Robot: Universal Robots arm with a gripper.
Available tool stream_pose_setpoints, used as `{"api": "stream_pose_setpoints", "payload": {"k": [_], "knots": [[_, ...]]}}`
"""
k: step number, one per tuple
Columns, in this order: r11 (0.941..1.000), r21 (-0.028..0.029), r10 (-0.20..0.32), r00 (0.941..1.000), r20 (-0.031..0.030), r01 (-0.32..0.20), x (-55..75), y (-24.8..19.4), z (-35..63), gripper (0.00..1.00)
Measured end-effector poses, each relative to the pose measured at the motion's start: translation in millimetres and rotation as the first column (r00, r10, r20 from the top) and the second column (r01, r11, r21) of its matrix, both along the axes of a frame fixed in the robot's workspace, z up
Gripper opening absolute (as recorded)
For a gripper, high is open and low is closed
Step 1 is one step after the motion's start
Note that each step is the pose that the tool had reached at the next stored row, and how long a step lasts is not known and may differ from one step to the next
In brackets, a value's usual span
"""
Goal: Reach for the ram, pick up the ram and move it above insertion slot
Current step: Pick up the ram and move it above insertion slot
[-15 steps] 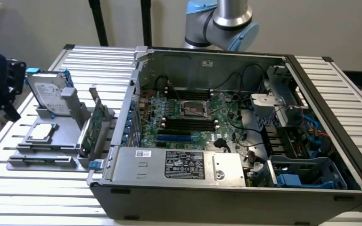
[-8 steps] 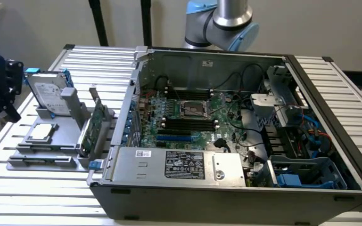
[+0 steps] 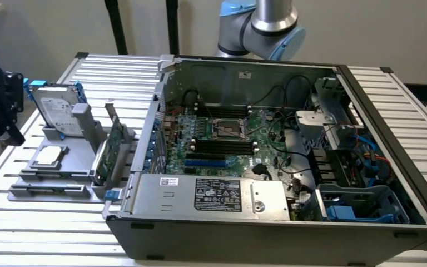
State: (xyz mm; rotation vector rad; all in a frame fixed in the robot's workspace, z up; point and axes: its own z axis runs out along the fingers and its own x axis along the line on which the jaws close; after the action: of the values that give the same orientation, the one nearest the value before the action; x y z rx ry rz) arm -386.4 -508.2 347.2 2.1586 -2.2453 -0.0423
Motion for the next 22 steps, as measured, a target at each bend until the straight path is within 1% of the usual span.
{"api": "stream_pose_setpoints", "payload": {"k": [2,5,8,11,13,22], "knots": [[0.9993,0.0001,0.036,0.9993,0.0001,-0.036,0.0,0.0,-0.8,0.11],[0.9959,0.0004,0.090,0.9959,0.0000,-0.090,0.0,0.0,-2.0,0.11],[0.9894,0.0015,0.145,0.9894,0.0003,-0.145,0.0,0.0,-3.2,0.11],[0.9810,0.0046,0.194,0.9810,0.0008,-0.194,-0.2,0.0,-3.6,0.11],[0.9797,0.0049,0.200,0.9797,0.0012,-0.200,-1.9,0.2,-3.7,0.11],[0.9798,0.0047,0.200,0.9798,0.0013,-0.200,-2.8,0.3,-3.6,0.11]]}}
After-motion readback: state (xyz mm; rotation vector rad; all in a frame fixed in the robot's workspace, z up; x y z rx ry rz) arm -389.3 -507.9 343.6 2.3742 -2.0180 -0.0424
